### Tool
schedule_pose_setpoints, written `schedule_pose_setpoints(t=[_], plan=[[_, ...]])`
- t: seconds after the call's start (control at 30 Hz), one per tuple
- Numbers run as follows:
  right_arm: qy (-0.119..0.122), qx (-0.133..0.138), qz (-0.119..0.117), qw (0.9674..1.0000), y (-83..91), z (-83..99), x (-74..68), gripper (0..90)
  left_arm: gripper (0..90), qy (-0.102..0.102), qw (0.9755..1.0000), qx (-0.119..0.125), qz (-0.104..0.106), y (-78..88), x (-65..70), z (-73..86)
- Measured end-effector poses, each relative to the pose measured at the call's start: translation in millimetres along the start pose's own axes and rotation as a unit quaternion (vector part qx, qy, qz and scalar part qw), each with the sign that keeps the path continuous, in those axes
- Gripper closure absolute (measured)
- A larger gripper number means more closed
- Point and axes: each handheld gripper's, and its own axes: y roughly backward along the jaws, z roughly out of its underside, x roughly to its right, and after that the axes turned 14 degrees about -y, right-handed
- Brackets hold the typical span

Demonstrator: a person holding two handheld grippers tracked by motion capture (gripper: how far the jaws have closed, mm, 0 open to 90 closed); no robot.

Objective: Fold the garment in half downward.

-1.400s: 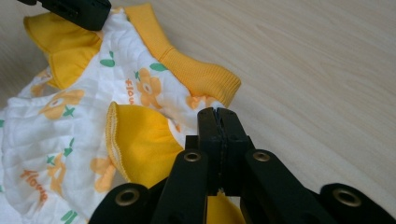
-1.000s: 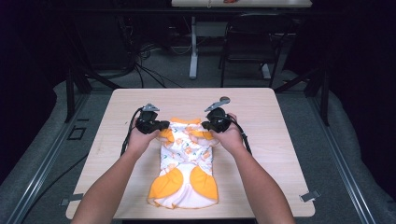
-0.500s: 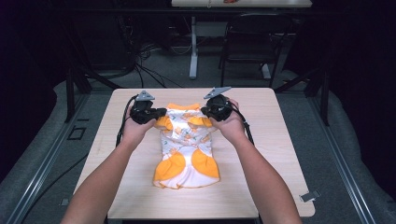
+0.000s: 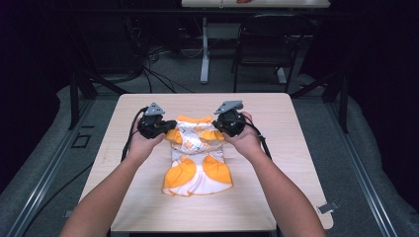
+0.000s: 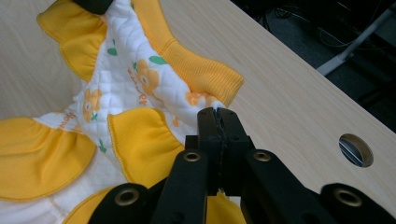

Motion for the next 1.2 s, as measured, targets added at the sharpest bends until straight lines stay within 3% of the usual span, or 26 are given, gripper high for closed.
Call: schedule_pose_setpoints(t=[0.4,0.67,1.2], plan=[[0.011,0.004,-0.024,0.9996,13.3,17.5,-10.2,89.2,87.4,0.005,0.9996,0.018,0.022,16.7,17.6,9.6],[0.013,0.0,-0.035,0.9993,19.8,32.1,-17.6,89.1,87.3,-0.003,0.9989,0.018,0.044,24.5,33.7,20.4],[0.016,-0.033,-0.052,0.998,21.1,66.0,-31.7,88.8,86.9,-0.007,0.9973,0.009,0.073,27.0,64.0,48.8]])
